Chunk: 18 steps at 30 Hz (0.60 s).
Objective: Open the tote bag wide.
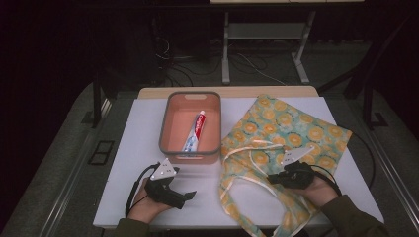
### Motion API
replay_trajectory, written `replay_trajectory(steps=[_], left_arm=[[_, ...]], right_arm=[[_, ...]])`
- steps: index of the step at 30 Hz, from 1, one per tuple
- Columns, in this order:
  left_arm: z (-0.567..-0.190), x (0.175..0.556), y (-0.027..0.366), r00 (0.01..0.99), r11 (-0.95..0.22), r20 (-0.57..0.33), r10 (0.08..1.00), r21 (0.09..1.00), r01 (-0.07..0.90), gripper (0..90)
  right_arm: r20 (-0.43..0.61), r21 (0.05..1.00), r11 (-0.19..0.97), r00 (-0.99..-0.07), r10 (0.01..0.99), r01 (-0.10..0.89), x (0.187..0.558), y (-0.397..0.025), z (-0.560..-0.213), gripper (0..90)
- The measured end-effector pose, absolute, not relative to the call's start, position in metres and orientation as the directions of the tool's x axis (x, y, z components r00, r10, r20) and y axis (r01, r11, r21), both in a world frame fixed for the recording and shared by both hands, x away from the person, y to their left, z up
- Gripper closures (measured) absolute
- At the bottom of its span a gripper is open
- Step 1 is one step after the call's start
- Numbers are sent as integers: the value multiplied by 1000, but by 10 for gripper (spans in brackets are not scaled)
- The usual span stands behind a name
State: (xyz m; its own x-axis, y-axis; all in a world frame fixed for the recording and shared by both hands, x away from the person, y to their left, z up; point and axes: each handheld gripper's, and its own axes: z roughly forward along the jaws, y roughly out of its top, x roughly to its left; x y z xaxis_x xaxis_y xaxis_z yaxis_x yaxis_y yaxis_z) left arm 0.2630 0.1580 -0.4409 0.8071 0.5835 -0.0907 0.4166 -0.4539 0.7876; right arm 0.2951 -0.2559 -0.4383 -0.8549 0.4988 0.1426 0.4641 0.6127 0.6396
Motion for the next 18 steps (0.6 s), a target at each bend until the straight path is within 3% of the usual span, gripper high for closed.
replay_trajectory(steps=[9,18], left_arm=[[-441,263,158,807,-454,-90,584,787,417,0],[-441,264,158,805,-453,-91,586,787,419,0]], right_arm=[[93,715,536,-821,564,450,304,-274,-417,893],[74,803,395,-732,677,446,335,-306,-386,893]])
